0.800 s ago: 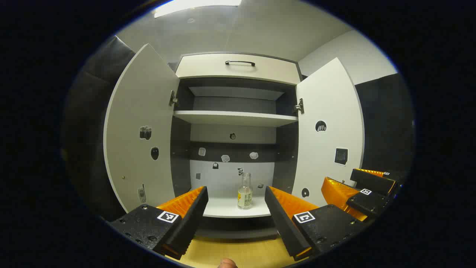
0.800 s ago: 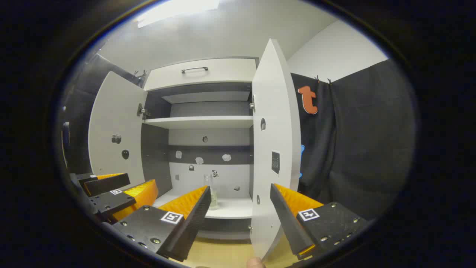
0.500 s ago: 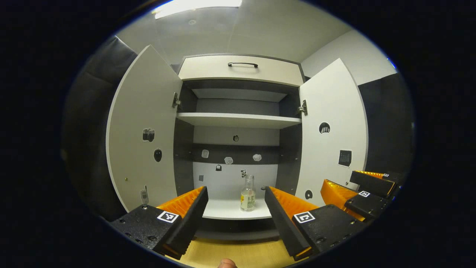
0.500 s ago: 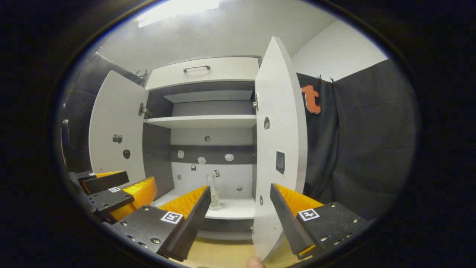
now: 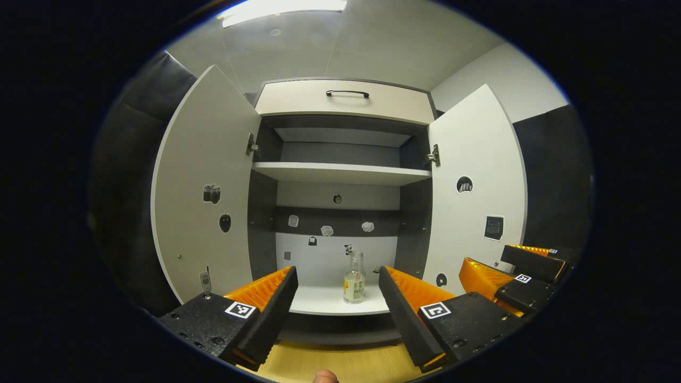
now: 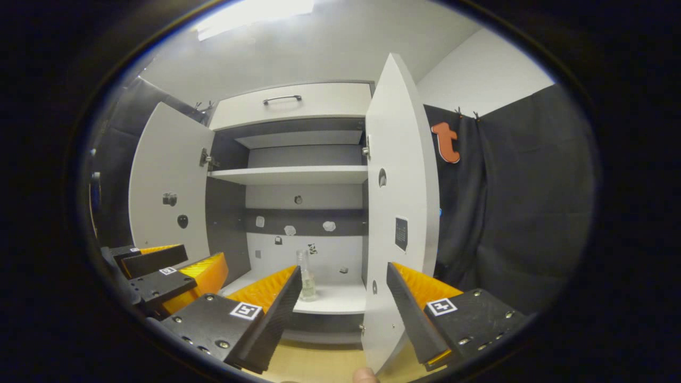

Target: Grasp the bottle in the cabinet with the left hand and place it on the coaster, then close the right door with the right hand and the left door with the left hand.

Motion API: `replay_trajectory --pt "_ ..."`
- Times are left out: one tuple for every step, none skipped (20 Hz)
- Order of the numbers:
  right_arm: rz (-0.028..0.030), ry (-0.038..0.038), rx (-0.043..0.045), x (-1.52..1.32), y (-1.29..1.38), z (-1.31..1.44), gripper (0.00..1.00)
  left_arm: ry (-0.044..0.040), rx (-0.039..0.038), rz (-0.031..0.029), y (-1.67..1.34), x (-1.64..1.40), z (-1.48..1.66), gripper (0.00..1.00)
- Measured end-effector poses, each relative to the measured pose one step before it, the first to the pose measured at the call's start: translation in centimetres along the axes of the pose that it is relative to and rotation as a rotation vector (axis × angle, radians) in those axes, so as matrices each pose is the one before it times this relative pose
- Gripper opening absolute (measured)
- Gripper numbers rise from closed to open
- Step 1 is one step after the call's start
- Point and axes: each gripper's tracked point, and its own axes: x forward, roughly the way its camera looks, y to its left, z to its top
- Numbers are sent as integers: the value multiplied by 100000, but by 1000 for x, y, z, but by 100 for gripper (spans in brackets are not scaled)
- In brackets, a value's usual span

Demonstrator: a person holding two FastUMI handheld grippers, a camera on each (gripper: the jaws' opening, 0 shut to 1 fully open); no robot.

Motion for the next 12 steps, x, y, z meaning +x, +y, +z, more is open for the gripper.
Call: replay_trajectory --pt "-172 -18 -72 -77 18 -6 92 15 72 -269 -102 37 46 96" --pt "-161 103 -32 -50 -27 -23 92 -43 135 -294 -67 -64 -9 96" --pt "12 -62 53 -91 25 115 92 41 165 -237 -32 -29 50 96" --pt "6 -40 -18 15 48 -63 92 107 160 -247 -94 50 -38 96" --pt "-135 -229 42 -73 -4 71 92 161 107 -281 -18 114 -19 96" --pt "-218 -138 38 -73 -68 46 92 164 149 -302 -40 191 -130 96" --pt "-184 -360 74 -141 -108 88 92 84 189 -186 34 361 -58 96" --pt "-330 -366 -8 -138 -157 24 97 238 230 -248 25 449 -158 96" --pt "-435 -216 -181 -177 -259 71 97 67 336 -342 -37 637 0 96" --pt "-687 -324 -214 -214 -300 -14 96 338 564 -174 -34 635 -78 96" --pt "-1054 -321 -86 -200 -328 113 96 248 729 -324 -69 758 -57 96" --pt "-898 -512 100 -283 -341 110 97 11 730 -524 -152 994 -87 96"
